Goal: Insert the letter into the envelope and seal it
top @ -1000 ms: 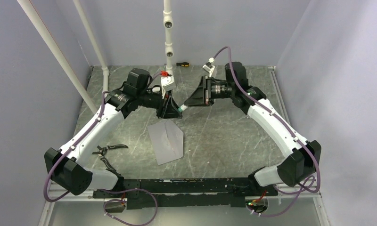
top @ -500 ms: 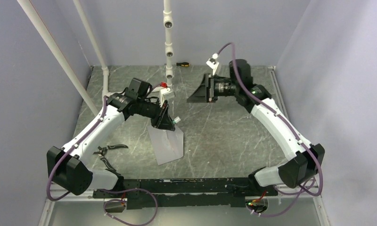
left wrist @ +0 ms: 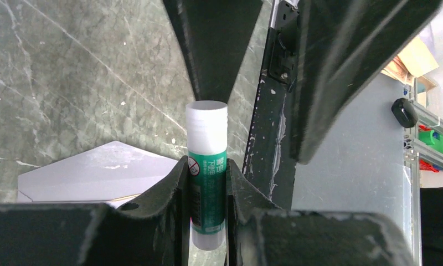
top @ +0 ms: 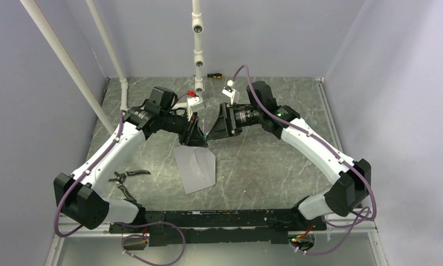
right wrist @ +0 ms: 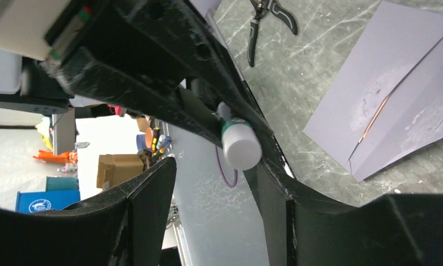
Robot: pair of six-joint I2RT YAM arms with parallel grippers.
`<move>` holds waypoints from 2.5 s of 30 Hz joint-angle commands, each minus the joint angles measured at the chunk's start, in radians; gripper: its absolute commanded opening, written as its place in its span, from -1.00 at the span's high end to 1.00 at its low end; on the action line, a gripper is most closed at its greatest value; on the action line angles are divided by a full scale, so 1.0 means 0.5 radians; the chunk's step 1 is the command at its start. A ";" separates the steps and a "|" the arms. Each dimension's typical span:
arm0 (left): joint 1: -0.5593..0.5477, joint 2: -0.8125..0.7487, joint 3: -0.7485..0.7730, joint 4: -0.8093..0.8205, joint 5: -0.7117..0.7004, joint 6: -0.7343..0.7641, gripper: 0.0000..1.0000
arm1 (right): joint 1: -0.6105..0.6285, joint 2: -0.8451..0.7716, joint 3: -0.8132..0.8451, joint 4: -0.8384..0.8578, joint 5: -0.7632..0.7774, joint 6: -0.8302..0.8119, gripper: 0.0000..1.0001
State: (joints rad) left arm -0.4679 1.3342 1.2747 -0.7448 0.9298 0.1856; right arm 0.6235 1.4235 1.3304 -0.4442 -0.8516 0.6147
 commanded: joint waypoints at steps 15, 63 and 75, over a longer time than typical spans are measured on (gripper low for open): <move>-0.006 0.000 0.138 0.055 0.177 0.016 0.95 | 0.018 0.071 0.029 0.306 -0.087 0.130 0.46; 0.058 -0.186 -0.086 0.101 0.072 -0.020 0.95 | -0.297 -0.186 -0.076 0.520 -0.136 0.216 1.00; 0.058 -0.197 -0.076 0.093 -0.076 -0.065 0.95 | -0.268 0.006 0.115 -0.504 0.986 -0.245 1.00</move>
State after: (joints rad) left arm -0.4381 1.2690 1.2270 -0.7452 0.9390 0.2070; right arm 0.4923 1.3712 1.3197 -0.4446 -0.6796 0.6174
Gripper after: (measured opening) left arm 0.248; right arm 0.272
